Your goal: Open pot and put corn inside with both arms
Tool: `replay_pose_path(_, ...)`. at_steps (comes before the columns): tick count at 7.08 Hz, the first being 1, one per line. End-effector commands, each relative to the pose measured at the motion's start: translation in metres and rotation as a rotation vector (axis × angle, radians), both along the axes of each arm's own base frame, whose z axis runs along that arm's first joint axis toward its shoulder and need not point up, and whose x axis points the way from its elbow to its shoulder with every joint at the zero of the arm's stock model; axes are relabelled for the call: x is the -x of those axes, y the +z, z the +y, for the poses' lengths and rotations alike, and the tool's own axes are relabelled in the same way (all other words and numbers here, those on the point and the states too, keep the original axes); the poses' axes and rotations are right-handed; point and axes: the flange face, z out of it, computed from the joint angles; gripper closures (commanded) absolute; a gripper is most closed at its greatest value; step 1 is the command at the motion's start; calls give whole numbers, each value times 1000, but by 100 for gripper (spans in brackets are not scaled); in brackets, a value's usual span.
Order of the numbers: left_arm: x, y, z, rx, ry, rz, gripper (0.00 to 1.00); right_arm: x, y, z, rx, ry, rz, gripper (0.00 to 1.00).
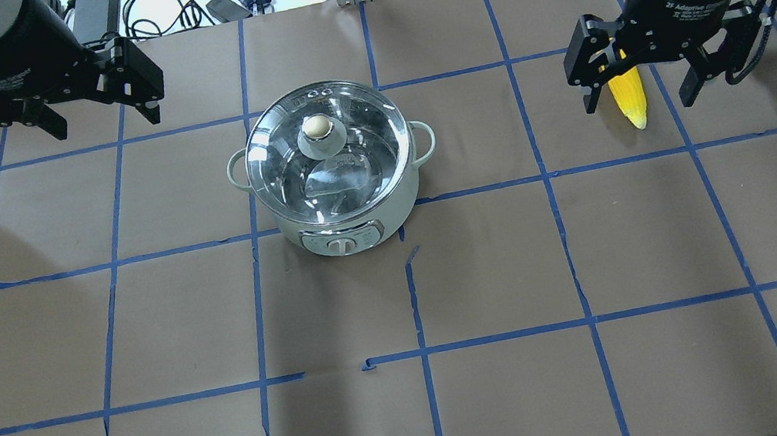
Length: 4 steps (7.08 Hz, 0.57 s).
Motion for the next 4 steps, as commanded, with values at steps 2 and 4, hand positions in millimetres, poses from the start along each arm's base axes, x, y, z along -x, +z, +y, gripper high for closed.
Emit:
replay_pose_path(2,6,-6,2,-12,-11,48,0,-2,0,0,2,6,-6,0)
replay_pose_path(4,6,-5,4,-8,-12,43,0,-1,1,0,5,11,6,0)
